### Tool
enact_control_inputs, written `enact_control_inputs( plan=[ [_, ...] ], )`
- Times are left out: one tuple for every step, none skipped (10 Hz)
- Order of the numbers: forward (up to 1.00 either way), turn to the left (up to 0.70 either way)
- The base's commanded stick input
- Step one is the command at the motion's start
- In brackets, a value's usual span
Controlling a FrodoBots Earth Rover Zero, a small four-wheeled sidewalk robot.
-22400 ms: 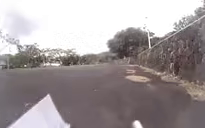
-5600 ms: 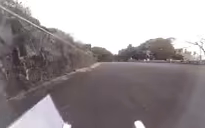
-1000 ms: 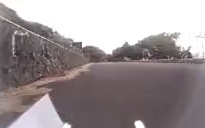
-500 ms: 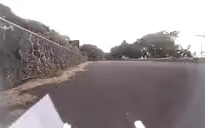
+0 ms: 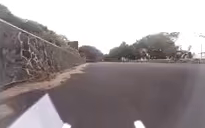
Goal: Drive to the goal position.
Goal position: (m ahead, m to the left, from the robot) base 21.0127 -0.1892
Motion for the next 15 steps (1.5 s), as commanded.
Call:
enact_control_inputs(
  plan=[
    [1.0, -0.27],
    [1.0, -0.23],
    [1.0, 0.0],
    [1.0, 0.0],
    [1.0, 0.0],
    [1.0, 0.0],
    [1.0, 0.0],
    [1.0, 0.0],
    [1.0, 0.0],
    [1.0, 0.0],
    [1.0, 0.0],
    [1.0, 0.0],
    [1.0, 0.0],
    [1.0, 0.0],
    [1.0, 0.0]
  ],
)
